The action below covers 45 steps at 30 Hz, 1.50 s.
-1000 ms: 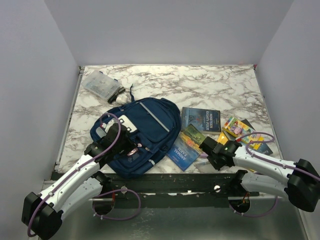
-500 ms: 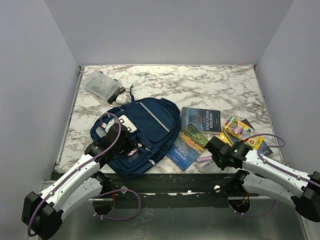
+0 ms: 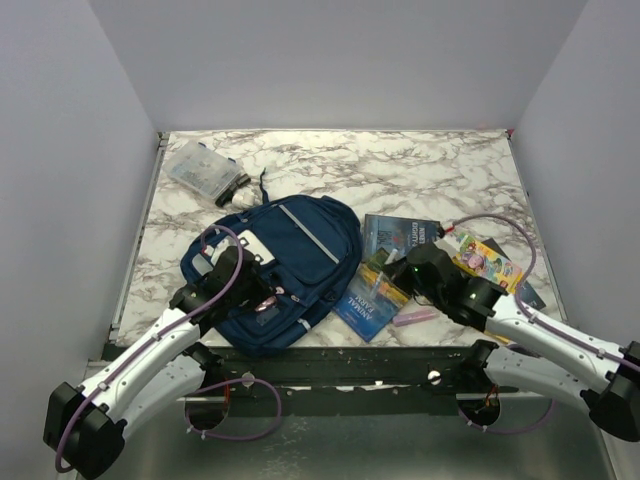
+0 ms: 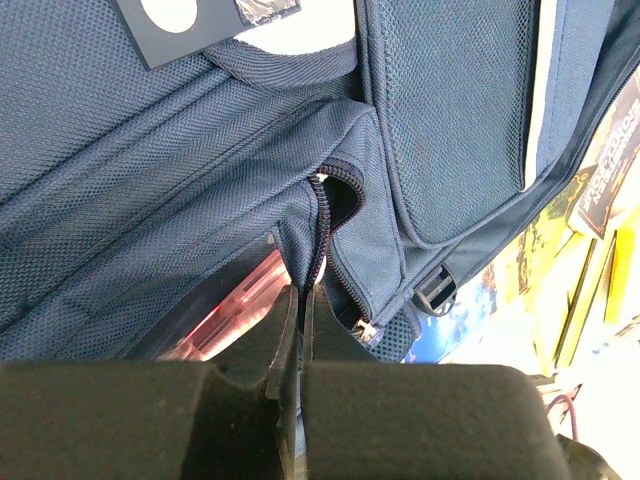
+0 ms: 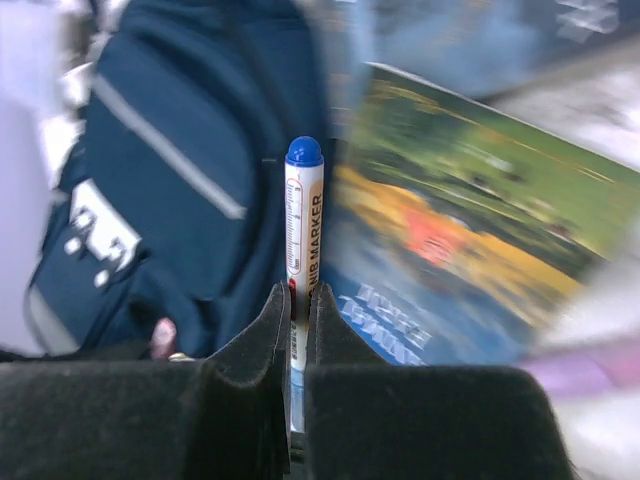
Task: Pack the student bag
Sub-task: Pick up the stationery from the center of the board, then place the stationery in the student bag.
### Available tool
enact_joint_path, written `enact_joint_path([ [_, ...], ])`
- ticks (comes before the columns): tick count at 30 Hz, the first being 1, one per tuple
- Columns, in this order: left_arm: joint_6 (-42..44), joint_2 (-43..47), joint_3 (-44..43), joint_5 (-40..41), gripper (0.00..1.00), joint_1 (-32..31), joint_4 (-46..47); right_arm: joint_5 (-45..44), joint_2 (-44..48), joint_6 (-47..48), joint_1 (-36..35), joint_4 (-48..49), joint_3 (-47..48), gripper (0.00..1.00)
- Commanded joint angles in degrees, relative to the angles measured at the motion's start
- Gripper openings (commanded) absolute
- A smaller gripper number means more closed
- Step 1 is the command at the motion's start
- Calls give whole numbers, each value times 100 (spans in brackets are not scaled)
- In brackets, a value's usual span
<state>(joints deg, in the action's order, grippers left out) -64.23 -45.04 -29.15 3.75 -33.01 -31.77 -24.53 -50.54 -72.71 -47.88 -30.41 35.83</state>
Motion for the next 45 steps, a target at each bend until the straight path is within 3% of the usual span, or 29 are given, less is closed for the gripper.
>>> enact_joint_path([
  [1, -89, 101, 23, -257, 0, 1, 389, 1062, -990, 1856, 16, 3585, 124, 1],
  [8, -143, 168, -12, -333, 0, 1, 410, 1761, -3167, 2118, -195, 5134, 1018, 1],
  [17, -138, 154, -19, -324, 0, 6, 409, 1895, -4399, 2185, -509, 6026, 1348, 1],
  [34, -143, 170, -30, -265, 0, 6, 419, 1496, -4979, 1852, -1097, 6371, 1277, 0],
  [45, -152, 221, -1, -203, 0, 6, 419, 2261, -4707, 701, -1241, 6282, 760, 1],
])
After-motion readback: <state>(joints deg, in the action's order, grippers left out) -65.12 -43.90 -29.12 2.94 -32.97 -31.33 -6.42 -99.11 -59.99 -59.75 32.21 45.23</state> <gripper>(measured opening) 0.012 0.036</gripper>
